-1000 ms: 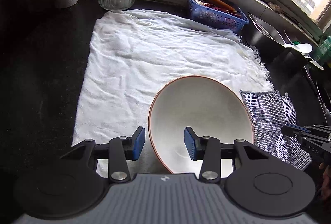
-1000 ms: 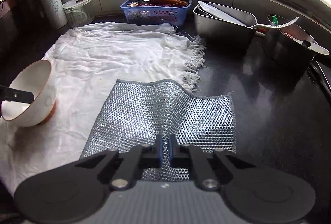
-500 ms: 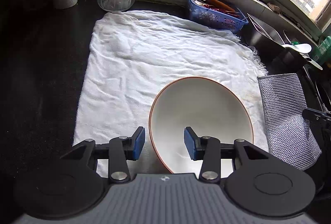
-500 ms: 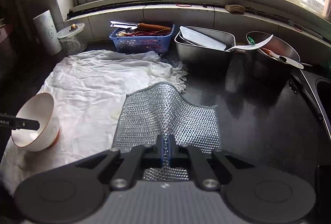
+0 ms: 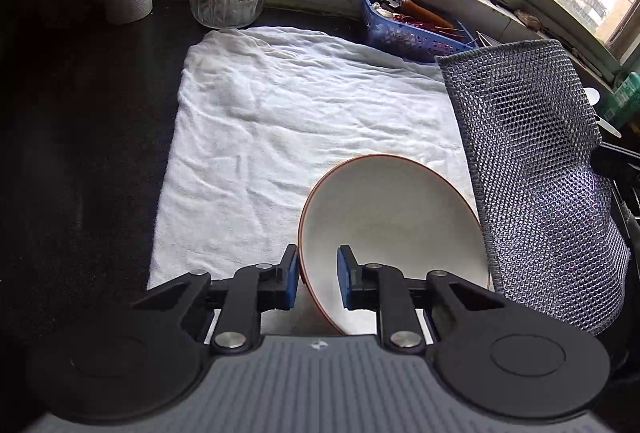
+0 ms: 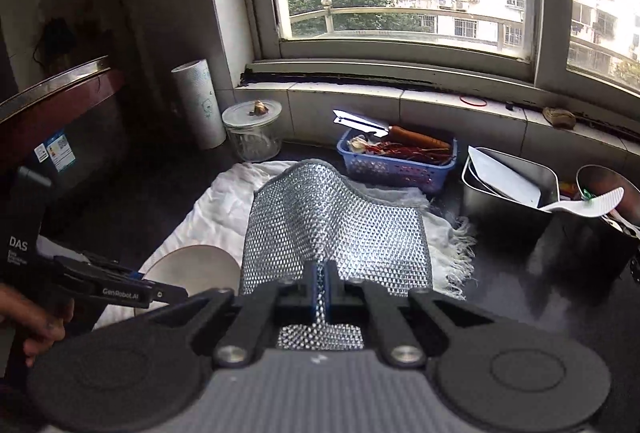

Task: Clean bowl
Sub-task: 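Lift the bowl with the left gripper while the right gripper carries the pad toward it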

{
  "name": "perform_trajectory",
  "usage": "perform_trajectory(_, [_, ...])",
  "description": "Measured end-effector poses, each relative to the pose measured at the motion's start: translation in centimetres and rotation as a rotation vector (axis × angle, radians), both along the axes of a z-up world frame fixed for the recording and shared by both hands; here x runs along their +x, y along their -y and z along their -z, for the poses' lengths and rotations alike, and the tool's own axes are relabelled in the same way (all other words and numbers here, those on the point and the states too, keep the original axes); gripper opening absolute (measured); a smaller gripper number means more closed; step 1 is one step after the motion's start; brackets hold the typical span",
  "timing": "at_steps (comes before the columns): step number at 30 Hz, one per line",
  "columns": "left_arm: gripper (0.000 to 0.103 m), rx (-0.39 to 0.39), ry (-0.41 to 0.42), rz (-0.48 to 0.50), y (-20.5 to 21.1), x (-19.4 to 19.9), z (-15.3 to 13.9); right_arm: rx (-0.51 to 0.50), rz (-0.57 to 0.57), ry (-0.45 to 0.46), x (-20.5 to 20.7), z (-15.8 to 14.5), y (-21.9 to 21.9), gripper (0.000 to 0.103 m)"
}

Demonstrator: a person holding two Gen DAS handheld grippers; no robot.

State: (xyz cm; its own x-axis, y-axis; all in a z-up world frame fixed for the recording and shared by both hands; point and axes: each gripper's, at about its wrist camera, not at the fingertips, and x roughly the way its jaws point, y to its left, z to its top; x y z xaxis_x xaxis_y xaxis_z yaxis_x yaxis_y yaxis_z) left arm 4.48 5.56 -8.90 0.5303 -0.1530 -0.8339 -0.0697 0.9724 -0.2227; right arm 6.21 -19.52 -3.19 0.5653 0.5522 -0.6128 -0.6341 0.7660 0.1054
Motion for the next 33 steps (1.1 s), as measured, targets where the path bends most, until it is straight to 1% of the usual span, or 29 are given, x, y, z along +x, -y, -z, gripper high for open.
perform_trajectory(2, [0.017,0.003,0.001,-0.002,0.1,0.0,-0.1,-0.015,-0.035,0.031,-0.2,-0.4,-1.3,0.003])
perform_trajectory(3, [0.017,0.006,0.001,-0.003,0.1,-0.1,-0.1,-0.042,-0.051,0.07,-0.4,-0.5,-2.2,0.003])
perform_trajectory(5, [0.017,0.009,0.002,-0.003,0.1,-0.1,-0.1,-0.131,-0.062,0.189,-1.2,-0.6,-3.9,0.003])
perform_trajectory(7, [0.017,0.005,0.0,-0.006,0.1,-0.2,0.0,-0.232,-0.075,0.35,-2.3,-0.6,-5.6,0.003])
perform_trajectory(8, [0.017,0.004,-0.001,-0.007,0.0,-0.2,0.0,-0.256,-0.087,0.403,-2.5,-0.5,-6.2,0.003])
perform_trajectory(9, [0.017,0.003,-0.001,-0.007,0.0,-0.2,0.0,-0.261,-0.105,0.409,-2.5,-0.3,-6.5,0.003])
perform_trajectory(13, [0.017,-0.001,-0.002,-0.001,-0.1,-0.2,0.0,-0.217,-0.213,0.293,-1.6,0.7,-7.3,0.003])
perform_trajectory(16, [0.017,-0.004,-0.005,0.002,-0.2,-0.2,0.1,-0.184,-0.275,0.165,-0.9,1.9,-8.0,0.003])
perform_trajectory(17, [0.017,-0.004,-0.006,0.003,-0.2,-0.2,0.1,-0.182,-0.288,0.149,-0.9,2.2,-8.2,0.003])
perform_trajectory(21, [0.017,-0.009,-0.007,0.009,-0.3,-0.2,0.1,-0.162,-0.308,0.022,0.3,3.9,-9.1,0.003])
perform_trajectory(24, [0.017,-0.014,-0.008,0.012,-0.4,-0.2,0.1,-0.165,-0.332,-0.065,1.2,5.1,-9.9,0.004])
perform_trajectory(28, [0.017,-0.016,-0.009,0.018,-0.4,-0.2,0.2,-0.166,-0.364,-0.127,1.5,5.9,-10.6,0.004])
perform_trajectory(32, [0.017,-0.017,-0.011,0.028,-0.4,-0.3,0.1,-0.196,-0.395,-0.176,1.9,6.5,-11.3,0.005])
perform_trajectory(33, [0.017,-0.014,-0.011,0.033,-0.4,-0.2,0.1,-0.213,-0.406,-0.198,2.0,6.7,-11.6,0.006])
